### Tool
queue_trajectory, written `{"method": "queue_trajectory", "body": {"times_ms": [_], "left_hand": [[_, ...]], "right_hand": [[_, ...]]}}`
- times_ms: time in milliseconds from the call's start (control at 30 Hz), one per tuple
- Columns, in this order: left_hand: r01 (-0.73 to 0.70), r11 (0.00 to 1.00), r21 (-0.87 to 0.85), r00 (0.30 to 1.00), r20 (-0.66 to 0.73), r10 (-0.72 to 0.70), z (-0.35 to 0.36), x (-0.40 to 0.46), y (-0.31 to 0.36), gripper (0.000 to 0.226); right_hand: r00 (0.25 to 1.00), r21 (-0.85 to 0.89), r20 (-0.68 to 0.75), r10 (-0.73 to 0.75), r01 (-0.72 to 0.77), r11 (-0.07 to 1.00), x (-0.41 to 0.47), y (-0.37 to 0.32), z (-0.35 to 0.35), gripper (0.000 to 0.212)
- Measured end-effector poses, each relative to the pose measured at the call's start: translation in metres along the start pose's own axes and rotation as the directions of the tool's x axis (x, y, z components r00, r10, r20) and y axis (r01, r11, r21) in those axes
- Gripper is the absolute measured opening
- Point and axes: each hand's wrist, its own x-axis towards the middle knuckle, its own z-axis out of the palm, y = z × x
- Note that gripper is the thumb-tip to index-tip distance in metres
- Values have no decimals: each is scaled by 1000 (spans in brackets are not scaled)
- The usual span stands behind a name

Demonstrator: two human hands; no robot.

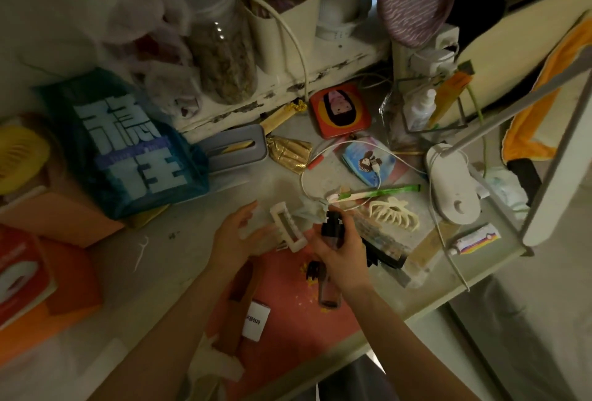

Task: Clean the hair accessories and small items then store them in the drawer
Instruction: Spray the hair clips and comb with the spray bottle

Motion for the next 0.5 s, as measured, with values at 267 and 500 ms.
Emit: {"method": "queue_trajectory", "body": {"times_ms": [267, 500], "left_hand": [[-95, 990, 106, 984, -140, 109, -37, -73, -1, 54], [-70, 992, 103, 959, -266, 96, -73, -142, -42, 51]], "right_hand": [[985, -147, 160, -72, 95, 985, -27, -19, 1, 54], [940, -149, 331, -84, 140, 979, -73, -26, 22, 49]]}}
